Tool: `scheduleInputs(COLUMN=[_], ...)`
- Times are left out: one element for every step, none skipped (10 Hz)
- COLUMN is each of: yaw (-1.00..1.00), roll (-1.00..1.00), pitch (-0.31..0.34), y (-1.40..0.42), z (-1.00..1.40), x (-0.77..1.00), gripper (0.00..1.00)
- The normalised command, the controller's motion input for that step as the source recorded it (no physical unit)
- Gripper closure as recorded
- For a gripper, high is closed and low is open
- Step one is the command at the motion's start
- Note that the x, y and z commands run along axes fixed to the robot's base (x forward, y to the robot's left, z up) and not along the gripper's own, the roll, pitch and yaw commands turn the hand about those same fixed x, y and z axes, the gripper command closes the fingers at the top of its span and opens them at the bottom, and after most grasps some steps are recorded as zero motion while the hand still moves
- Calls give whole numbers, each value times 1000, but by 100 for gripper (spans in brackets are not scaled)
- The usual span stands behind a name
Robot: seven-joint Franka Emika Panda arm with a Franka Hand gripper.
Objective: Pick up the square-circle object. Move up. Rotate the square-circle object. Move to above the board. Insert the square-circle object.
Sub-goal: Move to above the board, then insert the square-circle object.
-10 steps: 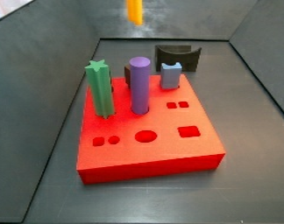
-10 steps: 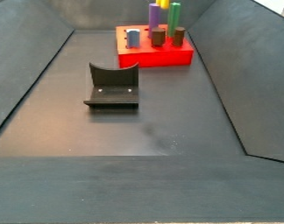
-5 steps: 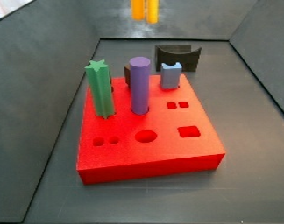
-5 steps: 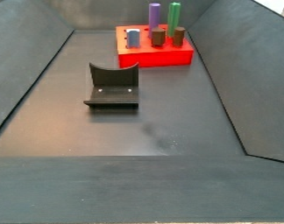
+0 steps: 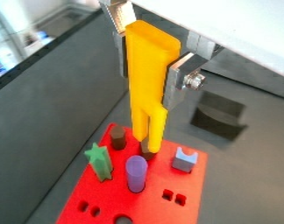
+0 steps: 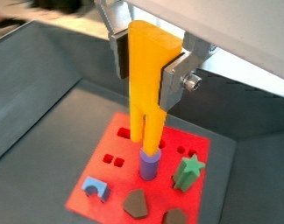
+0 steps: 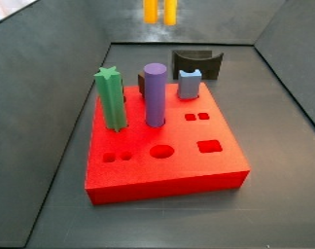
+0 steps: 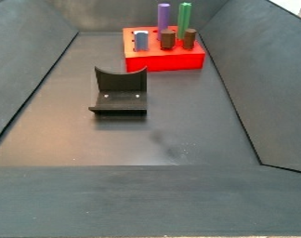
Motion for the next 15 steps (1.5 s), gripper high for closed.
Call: scheduleInputs(yaw=[958,636,410,296,0,0,20,174,443,426,354,397,480,457,257], roll=[115,112,110,109,17,-36,-41,10,109,79,81,100,101,137,153], pitch=[257,224,185,157,4,0,-74,0,0,-14,-87,-51,-31,-84,-97], y=[-46,-42,-38,-36,0,-71,-440,-834,-771,-794,-789,-720,-666,-571,-360], z=[24,27,20,20,0,-60,-623,-786,-597,-389,-171,-237,-589,-886,-926], x=[83,85,84,81,0,0,-309,-89,-86,-149,-180,-203,-186,-277,-237], gripper=[100,100,100,100,100,100,100,100,100,100,100,100,100,100,100])
